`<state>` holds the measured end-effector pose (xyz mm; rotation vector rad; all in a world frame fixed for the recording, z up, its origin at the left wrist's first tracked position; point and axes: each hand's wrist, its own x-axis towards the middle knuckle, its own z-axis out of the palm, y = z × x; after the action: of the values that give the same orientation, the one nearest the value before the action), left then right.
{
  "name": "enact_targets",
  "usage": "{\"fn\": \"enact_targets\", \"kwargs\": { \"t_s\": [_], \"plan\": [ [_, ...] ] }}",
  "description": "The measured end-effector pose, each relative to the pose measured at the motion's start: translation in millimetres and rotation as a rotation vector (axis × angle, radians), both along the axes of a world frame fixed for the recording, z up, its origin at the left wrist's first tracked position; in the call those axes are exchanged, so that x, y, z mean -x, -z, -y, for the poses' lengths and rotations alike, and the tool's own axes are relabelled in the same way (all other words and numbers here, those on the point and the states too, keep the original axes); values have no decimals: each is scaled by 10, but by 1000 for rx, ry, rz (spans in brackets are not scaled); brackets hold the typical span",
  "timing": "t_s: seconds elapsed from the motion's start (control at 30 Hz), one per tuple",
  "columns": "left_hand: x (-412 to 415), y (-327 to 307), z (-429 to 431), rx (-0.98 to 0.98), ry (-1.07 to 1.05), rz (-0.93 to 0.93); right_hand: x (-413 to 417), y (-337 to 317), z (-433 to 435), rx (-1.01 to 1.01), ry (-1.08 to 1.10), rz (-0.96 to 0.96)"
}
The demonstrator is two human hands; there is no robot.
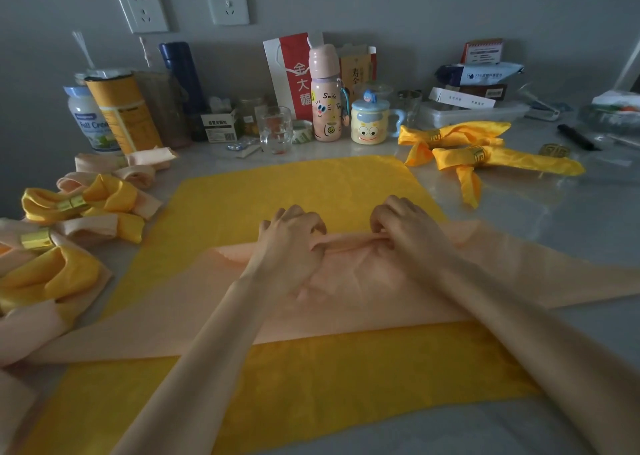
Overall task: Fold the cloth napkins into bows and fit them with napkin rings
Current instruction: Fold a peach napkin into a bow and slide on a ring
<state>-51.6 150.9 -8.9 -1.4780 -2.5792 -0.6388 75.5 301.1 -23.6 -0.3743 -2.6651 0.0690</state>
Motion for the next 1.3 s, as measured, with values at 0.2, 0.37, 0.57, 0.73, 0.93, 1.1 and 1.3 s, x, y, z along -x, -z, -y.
{"fn": "enact_targets", "kwargs": {
  "t_s": [0.2, 0.37, 0.57, 0.73, 0.93, 1.1, 1.3],
  "plan": [
    [-87, -9, 13, 142, 30, -21, 20, -31, 133, -344, -79, 21],
    [-72, -40, 26, 239, 36, 192, -61, -107, 190, -114, -77, 289],
    [-63, 33, -9, 171, 6, 181, -81, -101, 264, 191, 3, 11],
    [-116, 86, -10, 163, -33, 122, 79, 72, 477, 107, -47, 307],
    [-194, 120, -26, 232, -78, -84, 61, 15, 273, 140, 20, 498],
    [-166, 204, -28, 425, -51, 63, 52, 19, 179, 178, -29, 539],
    [-167, 176, -40, 485, -112, 212, 64, 35, 135, 225, 40, 543]
  ]
}}
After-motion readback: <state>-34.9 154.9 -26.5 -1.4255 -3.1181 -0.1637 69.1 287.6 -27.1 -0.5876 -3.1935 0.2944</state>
